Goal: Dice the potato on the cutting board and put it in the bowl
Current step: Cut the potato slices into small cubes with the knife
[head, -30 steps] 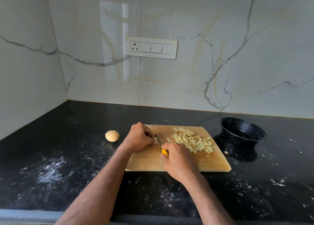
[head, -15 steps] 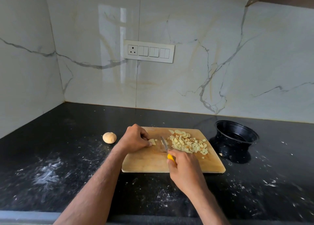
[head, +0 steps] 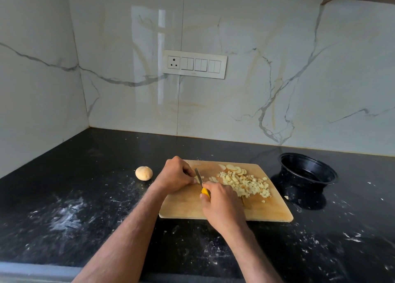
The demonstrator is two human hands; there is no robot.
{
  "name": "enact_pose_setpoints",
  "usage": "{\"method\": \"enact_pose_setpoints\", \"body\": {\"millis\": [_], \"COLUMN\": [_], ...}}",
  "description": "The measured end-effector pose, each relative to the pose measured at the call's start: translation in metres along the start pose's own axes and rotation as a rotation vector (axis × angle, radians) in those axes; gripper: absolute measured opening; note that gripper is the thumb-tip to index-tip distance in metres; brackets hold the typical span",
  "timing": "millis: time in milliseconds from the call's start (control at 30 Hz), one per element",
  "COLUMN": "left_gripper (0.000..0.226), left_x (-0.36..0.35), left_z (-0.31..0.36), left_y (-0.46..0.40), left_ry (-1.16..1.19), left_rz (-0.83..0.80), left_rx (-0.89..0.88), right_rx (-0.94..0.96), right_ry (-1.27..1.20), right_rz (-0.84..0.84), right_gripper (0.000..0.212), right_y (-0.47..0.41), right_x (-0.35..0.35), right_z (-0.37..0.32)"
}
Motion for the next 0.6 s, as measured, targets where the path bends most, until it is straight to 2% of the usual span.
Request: {"method": "enact_pose_setpoints", "body": {"millis": [433,600], "left_gripper": [0.012,0.014], "left_x": [-0.001,-0.001], "left_z": [-0.004,-0.006], "left_y": [0.002,0.002], "left_ry": [0.046,0.042], "left_rz": [0.047,0.006], "left_rx": [0.117,0.094], "right_rx": [0.054,0.035], "right_ry": [-0.004,0.003], "right_rz": [-0.091,-0.026], "right_gripper": [0.034,0.036], "right_y": [0.008,0.022], "right_x": [-0.001,0.012], "right_z": [-0.001,0.011]}}
Point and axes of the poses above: each hand's wrist, its own y-axis away from the middle knuckle, its own x-axis out of the back of the hand, z = x × y, the point moved 9 cm from there along -y, towards the middle knuckle, and after that the axes turned 3 degrees about -y, right-handed, at the moved point
